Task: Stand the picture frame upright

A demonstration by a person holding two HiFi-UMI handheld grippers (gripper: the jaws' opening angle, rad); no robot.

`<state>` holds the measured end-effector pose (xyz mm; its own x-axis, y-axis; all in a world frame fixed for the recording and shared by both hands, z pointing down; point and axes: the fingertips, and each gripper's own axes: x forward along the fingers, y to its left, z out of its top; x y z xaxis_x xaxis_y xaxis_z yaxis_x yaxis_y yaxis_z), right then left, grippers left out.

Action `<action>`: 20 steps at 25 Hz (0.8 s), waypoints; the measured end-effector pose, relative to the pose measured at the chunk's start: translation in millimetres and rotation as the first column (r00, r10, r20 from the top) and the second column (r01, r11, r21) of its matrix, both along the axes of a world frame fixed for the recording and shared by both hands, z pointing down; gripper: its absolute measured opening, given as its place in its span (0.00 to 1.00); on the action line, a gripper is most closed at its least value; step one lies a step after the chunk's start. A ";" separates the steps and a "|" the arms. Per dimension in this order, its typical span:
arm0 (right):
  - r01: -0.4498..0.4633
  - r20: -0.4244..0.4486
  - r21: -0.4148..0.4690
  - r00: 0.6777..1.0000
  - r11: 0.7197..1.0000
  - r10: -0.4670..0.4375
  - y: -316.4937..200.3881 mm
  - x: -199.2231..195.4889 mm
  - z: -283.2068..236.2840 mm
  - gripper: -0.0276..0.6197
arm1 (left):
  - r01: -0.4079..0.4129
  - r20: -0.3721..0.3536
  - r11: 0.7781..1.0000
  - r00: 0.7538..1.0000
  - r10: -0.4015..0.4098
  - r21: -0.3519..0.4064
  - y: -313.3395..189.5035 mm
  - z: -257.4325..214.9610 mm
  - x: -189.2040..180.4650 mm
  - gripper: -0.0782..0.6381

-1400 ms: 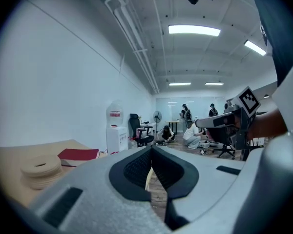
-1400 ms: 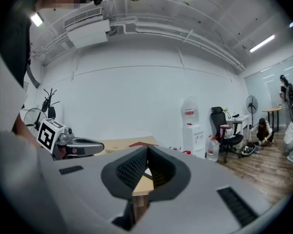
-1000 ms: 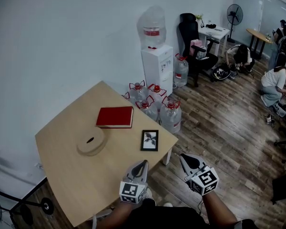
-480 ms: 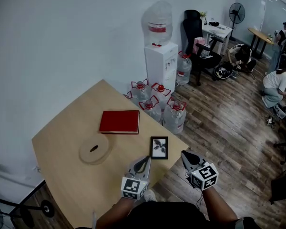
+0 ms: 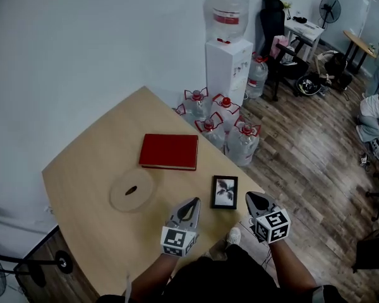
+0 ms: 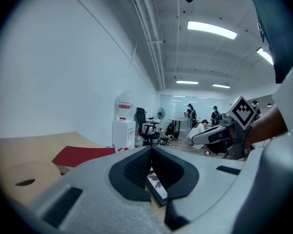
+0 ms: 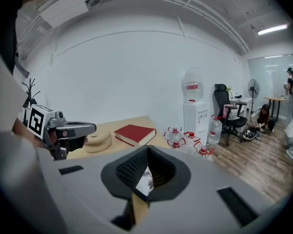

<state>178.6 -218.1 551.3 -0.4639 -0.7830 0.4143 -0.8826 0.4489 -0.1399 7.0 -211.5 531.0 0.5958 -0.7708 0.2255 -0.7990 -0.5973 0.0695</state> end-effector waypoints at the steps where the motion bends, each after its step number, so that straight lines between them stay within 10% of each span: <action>1: 0.012 -0.004 -0.026 1.000 1.000 -0.012 -5.8 -2.5 9.7 0.06 | 0.012 0.001 1.000 1.000 -0.012 -0.009 -3.9 2.2 -2.1 0.10; 20: -0.042 -0.045 -0.432 0.999 0.901 0.025 -48.4 -10.4 158.3 0.24 | 0.124 0.034 0.988 0.992 -0.121 -0.093 -16.5 38.9 -30.3 0.10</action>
<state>168.2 -266.4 709.5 -0.4182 -0.5373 0.7324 -0.9044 0.3214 -0.2806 -23.3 -228.0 569.9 0.4909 -0.8117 0.3163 -0.8680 -0.4868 0.0980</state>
